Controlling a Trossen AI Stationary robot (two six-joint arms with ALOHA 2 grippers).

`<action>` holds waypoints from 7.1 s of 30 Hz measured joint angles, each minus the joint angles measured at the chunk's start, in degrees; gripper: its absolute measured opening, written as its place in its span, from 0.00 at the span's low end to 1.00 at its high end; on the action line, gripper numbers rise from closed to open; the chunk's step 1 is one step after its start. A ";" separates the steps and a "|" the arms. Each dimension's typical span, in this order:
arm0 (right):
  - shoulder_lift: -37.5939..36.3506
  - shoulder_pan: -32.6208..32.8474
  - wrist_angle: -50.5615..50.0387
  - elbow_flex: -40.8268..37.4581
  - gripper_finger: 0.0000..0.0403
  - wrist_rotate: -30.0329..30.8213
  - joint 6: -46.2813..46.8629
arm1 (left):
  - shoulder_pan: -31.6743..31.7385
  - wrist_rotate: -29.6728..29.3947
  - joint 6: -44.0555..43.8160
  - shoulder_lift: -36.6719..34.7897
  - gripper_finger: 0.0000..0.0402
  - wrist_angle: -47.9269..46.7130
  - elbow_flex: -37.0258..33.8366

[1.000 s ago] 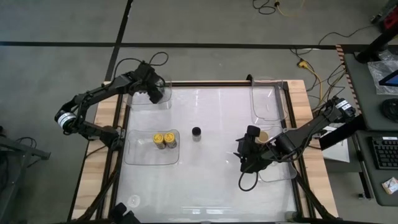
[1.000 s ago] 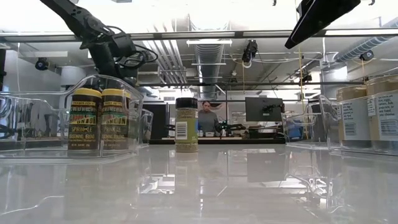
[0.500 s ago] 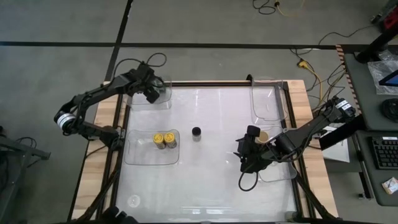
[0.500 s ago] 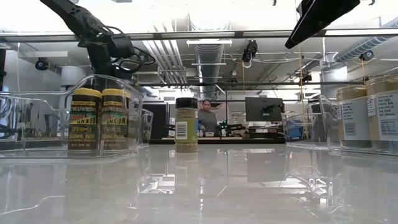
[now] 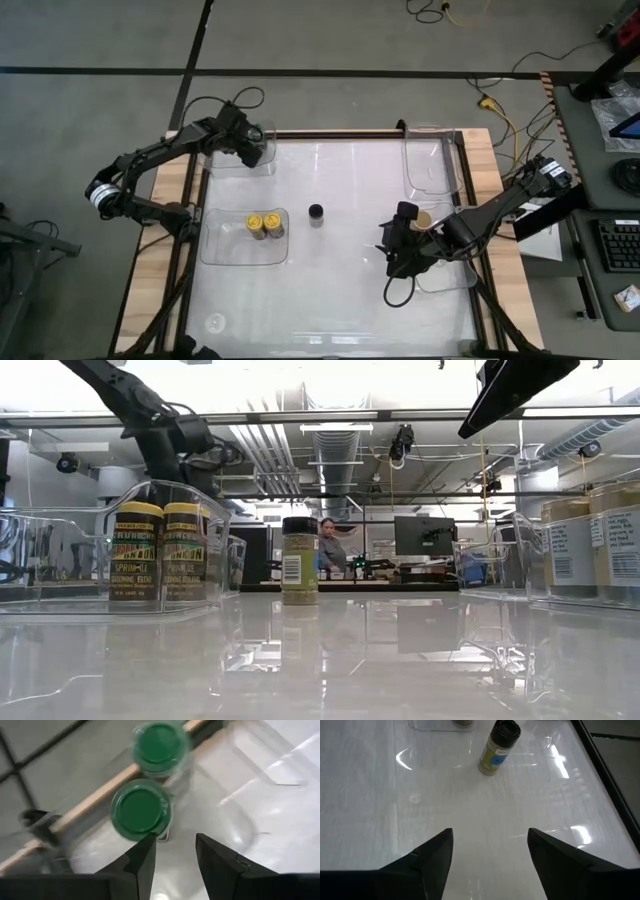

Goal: Sort spices by type
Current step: Put the green spice bottle into the top left transparent bin, then put the top black spice bottle into the top right transparent bin

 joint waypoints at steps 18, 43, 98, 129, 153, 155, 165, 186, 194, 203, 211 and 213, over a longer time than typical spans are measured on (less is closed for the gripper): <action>0.00 0.09 -0.01 0.00 0.61 -1.32 0.11 | 0.74 -13.89 1.77 1.43 0.26 3.10 -0.02; 0.00 0.13 0.00 -0.22 0.60 -1.35 0.68 | 2.37 -17.00 -0.61 1.22 0.26 5.50 -1.38; 0.00 -1.27 2.57 -0.63 0.62 0.90 -0.33 | -3.10 15.92 -0.60 -16.52 0.24 8.59 -3.05; 23.69 -16.27 28.15 16.10 0.87 -10.60 -21.14 | -65.95 0.47 -12.58 -20.75 0.39 20.60 -13.31; 43.10 -28.85 -1.13 44.66 0.78 -23.87 -30.48 | -75.08 -20.79 -4.78 -17.28 0.39 70.60 -43.87; 44.55 -28.49 -1.60 46.30 0.77 -24.41 -30.83 | -75.08 -20.77 -5.44 -16.18 0.39 75.43 -45.66; 46.93 -28.49 -8.26 52.93 0.78 -29.85 -47.27 | -75.17 -20.05 -4.29 -14.90 0.39 79.31 -45.40; 47.47 -29.53 -20.58 53.32 0.64 -36.95 -33.13 | -75.17 -20.01 -5.67 -7.06 0.39 79.26 -41.62; 47.36 -27.95 -25.53 54.43 0.63 -37.37 -28.84 | -75.17 -20.03 -5.65 -5.89 0.39 79.35 -41.31; 47.34 -24.32 -28.35 55.76 0.68 -37.44 -30.12 | -75.17 -20.05 -5.67 -6.04 0.39 79.33 -41.31; 47.26 -24.85 -27.48 55.89 0.72 -30.85 -30.08 | -75.17 -20.04 -5.74 -6.11 0.39 79.51 -41.31; 47.26 -24.58 -26.19 55.89 0.72 -30.93 -30.58 | -75.17 -20.05 -5.80 -6.11 0.39 79.53 -41.31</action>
